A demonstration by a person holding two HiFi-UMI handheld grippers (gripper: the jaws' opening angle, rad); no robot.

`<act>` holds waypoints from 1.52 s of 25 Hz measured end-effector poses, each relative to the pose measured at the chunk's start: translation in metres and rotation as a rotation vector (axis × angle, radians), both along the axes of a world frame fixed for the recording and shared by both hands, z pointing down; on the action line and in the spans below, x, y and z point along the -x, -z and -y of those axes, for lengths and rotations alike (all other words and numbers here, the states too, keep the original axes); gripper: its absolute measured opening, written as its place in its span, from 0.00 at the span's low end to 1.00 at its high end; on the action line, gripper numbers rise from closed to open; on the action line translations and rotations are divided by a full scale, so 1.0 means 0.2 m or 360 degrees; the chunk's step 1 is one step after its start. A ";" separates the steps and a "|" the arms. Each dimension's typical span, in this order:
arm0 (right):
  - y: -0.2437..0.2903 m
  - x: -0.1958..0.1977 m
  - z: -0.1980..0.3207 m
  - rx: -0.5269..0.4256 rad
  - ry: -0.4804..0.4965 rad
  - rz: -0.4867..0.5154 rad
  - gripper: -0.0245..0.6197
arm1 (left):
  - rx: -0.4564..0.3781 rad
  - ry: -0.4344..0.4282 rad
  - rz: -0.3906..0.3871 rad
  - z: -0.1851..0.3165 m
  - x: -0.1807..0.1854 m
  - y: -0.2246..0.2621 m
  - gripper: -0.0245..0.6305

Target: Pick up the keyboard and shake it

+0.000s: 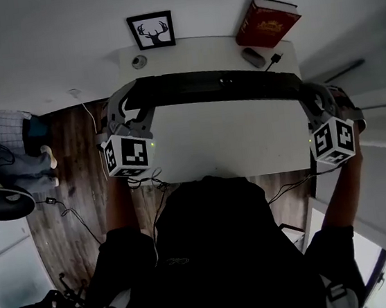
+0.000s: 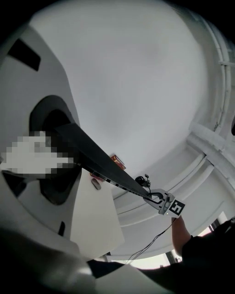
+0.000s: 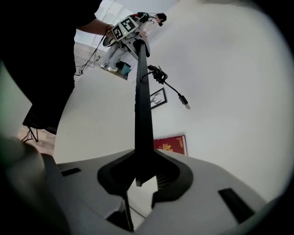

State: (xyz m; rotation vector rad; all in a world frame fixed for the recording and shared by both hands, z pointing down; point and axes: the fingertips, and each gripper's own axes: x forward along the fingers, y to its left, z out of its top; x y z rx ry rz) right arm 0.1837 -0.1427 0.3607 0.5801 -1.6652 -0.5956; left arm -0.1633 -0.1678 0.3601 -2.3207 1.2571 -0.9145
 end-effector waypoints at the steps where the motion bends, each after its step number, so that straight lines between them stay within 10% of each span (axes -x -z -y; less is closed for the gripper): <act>1: 0.06 0.00 -0.01 -0.0048 -0.0005 -0.0001 0.19 | -0.0043 -0.0006 0.0009 0.00 0.00 0.06 0.33; 15: 0.78 0.02 -0.34 -0.0694 -0.0163 -0.0113 0.19 | -0.0536 -0.0040 -0.0015 -0.21 0.02 0.77 0.33; 31: 0.73 -0.40 -0.58 -0.0553 -0.0279 -0.0210 0.19 | -0.0351 -0.0223 -0.0102 -0.27 -0.44 0.62 0.33; 38: 0.87 -0.60 -0.55 -0.0737 -0.0300 -0.0188 0.19 | -0.0526 -0.0169 -0.0092 -0.24 -0.63 0.82 0.33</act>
